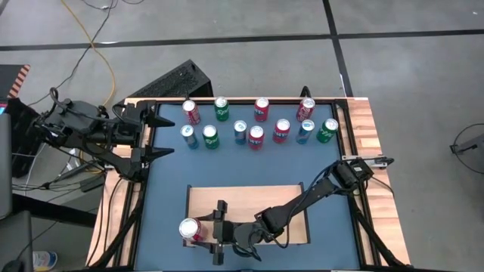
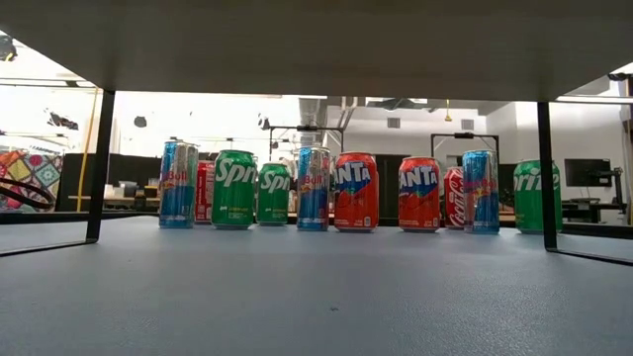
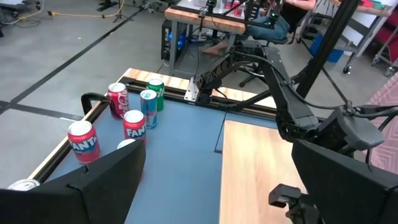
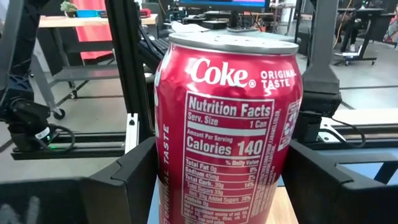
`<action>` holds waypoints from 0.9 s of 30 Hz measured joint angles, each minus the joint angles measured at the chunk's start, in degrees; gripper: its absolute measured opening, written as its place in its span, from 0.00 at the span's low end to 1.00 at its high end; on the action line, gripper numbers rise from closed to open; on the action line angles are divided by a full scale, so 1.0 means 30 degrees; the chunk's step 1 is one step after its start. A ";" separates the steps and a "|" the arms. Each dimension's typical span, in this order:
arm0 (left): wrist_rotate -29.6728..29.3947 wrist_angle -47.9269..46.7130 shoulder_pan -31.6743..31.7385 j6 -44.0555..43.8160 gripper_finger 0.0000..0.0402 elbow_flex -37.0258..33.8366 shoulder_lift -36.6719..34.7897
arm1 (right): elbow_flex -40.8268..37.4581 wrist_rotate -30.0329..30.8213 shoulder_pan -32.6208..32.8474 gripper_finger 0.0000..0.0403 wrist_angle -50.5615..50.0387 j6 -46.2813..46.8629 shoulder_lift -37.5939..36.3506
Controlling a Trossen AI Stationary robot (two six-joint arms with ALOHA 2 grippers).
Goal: Place canned beverage on shelf
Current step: Put the bottom red soda can on the shelf
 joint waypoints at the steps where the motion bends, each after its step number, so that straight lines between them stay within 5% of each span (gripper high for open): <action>1: 0.0000 0.0000 0.0000 0.0007 0.97 0.0000 0.0000 | 0.0000 0.0000 0.0000 0.71 -0.0135 0.0030 0.0000; 27: -0.0007 -0.0262 0.0000 0.0335 0.97 0.0000 0.0000 | 0.0022 -0.0388 -0.0071 0.71 -0.1454 0.1214 -0.0058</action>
